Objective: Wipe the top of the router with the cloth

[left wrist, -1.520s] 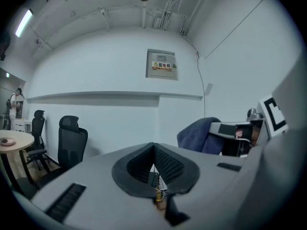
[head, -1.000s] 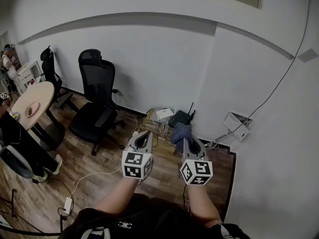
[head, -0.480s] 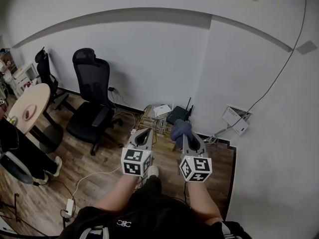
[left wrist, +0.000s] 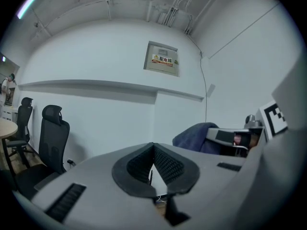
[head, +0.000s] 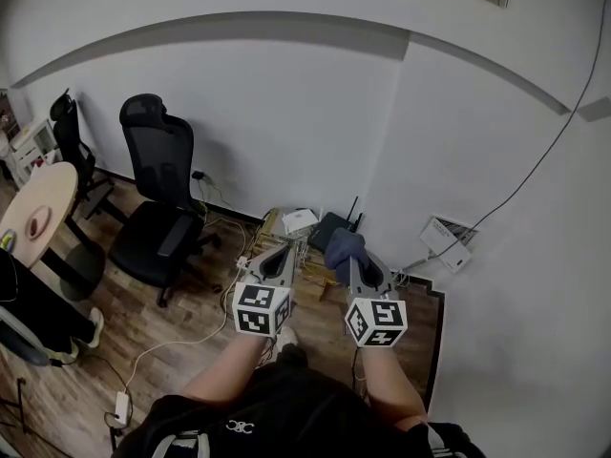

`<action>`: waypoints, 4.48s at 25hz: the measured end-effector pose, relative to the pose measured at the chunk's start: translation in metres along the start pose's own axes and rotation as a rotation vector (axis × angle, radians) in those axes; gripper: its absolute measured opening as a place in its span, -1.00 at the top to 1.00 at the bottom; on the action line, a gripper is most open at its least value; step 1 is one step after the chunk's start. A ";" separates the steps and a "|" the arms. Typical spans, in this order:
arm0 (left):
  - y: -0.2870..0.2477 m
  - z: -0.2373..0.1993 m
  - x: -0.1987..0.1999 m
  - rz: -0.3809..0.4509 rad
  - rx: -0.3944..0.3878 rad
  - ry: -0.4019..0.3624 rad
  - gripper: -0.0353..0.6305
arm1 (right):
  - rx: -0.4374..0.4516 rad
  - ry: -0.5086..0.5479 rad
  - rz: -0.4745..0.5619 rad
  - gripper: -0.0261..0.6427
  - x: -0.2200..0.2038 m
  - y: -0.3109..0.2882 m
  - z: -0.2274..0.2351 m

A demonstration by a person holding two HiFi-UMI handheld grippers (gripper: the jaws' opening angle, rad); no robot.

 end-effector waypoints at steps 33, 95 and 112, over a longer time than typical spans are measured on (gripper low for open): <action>-0.267 -0.195 0.058 -0.088 -0.014 0.087 0.91 | 0.072 -0.090 -0.115 0.89 -0.039 -0.328 0.063; -0.397 -0.203 -0.155 -0.302 0.545 0.520 0.91 | 0.620 0.036 -0.605 0.89 -0.324 -0.530 0.214; -0.429 -0.261 -0.264 -0.375 0.526 0.562 0.91 | 0.659 0.381 -0.828 0.89 -0.463 -0.567 0.200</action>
Point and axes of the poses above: the fingertips, and each gripper's own axes: y backward along the fingers, z to its right, x out of its top, the point moved 9 cm from there along y, backward along the fingers, and after that the axes turned 12 degrees about y, right-handed, at the moved point
